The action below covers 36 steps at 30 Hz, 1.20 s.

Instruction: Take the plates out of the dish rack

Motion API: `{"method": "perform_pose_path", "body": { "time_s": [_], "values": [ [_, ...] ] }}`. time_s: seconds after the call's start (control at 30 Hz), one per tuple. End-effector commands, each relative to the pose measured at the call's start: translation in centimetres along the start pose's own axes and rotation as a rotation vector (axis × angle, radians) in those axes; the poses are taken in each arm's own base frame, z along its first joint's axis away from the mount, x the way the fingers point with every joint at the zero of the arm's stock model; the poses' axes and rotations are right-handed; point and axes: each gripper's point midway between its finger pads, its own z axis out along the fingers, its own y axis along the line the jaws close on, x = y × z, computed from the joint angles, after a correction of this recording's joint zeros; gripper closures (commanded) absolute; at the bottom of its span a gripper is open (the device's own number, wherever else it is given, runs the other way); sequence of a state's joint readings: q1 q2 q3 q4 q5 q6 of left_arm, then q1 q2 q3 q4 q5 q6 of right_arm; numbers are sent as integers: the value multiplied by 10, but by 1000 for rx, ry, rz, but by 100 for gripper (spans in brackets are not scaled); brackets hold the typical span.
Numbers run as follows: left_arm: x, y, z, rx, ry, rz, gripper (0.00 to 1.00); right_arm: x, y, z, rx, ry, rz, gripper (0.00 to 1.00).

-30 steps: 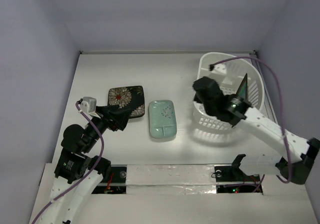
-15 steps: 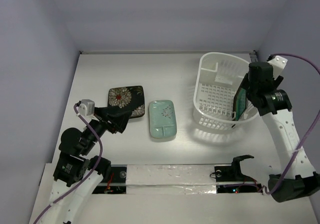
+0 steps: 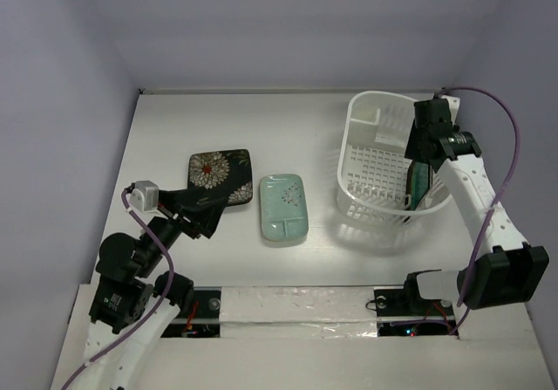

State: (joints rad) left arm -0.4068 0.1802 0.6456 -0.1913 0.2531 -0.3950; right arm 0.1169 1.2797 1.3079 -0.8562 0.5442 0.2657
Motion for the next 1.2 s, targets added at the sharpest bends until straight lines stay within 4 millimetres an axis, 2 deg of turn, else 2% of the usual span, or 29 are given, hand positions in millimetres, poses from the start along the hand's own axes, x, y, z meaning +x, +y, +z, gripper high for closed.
{"method": "perform_pose_path", "body": {
  "time_s": [0.0,0.33,0.4,0.47,0.5,0.57,0.7,0.97,1.0,1.07,1.17],
  "values": [
    [-19,-11,-3,39,-69,19,30,9,7,12,-19,58,-40,40],
    [-23,-14,-7,48,-88,25,29,22,-6,30,109,134,-88,49],
    [-23,-14,-8,51,-90,25,29,26,-10,33,140,151,-100,59],
    [-23,-16,-9,60,-89,25,29,30,-10,37,158,171,-104,64],
    [-23,-16,-9,60,-92,26,29,32,-15,36,187,182,-114,74],
    [-23,-16,-10,60,-92,27,29,34,-18,37,215,190,-118,84],
    [-26,-17,-12,59,-104,27,29,28,-25,31,249,177,-139,99],
    [-25,-16,-11,55,-102,25,29,10,-21,11,301,88,-247,100],
    [-26,-16,-11,53,-102,25,29,8,-14,8,290,59,-263,100],
    [-25,-16,-11,53,-99,24,29,8,-16,3,293,27,-309,100],
    [-24,-16,-10,54,-97,24,29,-4,-21,-9,301,-52,-301,100]
  ]
}}
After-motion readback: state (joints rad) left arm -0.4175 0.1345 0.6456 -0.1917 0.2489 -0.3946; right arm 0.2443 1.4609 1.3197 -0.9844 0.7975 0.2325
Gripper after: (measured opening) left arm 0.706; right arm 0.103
